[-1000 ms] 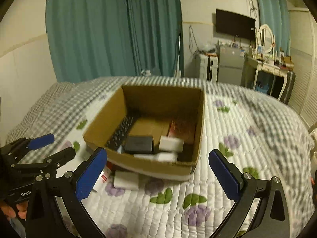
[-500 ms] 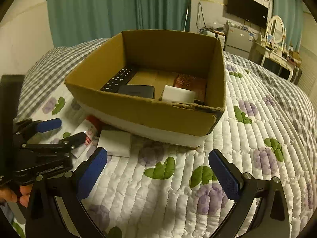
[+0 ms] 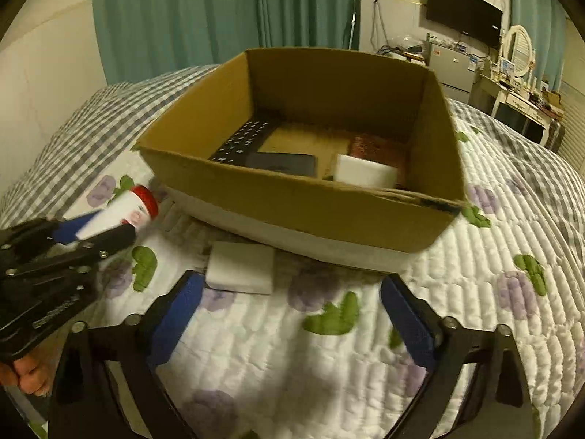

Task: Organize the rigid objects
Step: 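Grasp the red-capped white bottle with the left tool while the right tool grasps a white block, then lower the bottle and block into the box and open both tools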

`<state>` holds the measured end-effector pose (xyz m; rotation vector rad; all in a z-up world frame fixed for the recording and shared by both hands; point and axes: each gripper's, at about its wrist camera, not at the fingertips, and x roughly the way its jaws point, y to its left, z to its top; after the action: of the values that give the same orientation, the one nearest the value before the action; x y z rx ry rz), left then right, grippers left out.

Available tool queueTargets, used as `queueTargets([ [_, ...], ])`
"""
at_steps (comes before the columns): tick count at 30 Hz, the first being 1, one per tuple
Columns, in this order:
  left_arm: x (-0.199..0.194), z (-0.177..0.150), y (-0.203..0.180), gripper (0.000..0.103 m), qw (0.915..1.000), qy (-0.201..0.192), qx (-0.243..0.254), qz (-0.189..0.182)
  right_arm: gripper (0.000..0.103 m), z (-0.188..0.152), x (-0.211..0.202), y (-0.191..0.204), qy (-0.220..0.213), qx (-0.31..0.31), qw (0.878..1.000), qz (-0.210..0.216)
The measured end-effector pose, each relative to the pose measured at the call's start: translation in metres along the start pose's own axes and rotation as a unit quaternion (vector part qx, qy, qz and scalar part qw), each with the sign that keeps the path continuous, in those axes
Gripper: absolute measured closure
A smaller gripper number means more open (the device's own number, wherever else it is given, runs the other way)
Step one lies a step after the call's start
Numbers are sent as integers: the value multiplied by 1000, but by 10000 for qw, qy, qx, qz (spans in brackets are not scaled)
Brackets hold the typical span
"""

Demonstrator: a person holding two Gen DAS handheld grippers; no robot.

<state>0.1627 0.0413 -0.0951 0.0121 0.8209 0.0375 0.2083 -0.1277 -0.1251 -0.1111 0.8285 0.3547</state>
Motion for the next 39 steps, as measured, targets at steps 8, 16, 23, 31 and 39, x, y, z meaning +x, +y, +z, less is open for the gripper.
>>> queueTargets([
  [8, 0, 3, 17, 66, 9995, 5, -285, -167, 31, 5, 54, 20, 540, 93, 9984, 168],
  [16, 6, 4, 22, 66, 9985, 123, -491, -186, 45, 3, 74, 22, 662, 128, 9969, 396],
  [23, 4, 3, 17, 66, 9989, 49, -388, -243, 46, -3, 48, 25, 435, -90, 9981, 430],
  [31, -40, 19, 4, 66, 9982, -405, -192, -403, 46, -1, -22, 28, -127, -436, 9979, 468],
  [39, -81, 70, -28, 66, 9942, -880, 176, -600, 46, 55, -101, -14, -851, -253, 9957, 269],
])
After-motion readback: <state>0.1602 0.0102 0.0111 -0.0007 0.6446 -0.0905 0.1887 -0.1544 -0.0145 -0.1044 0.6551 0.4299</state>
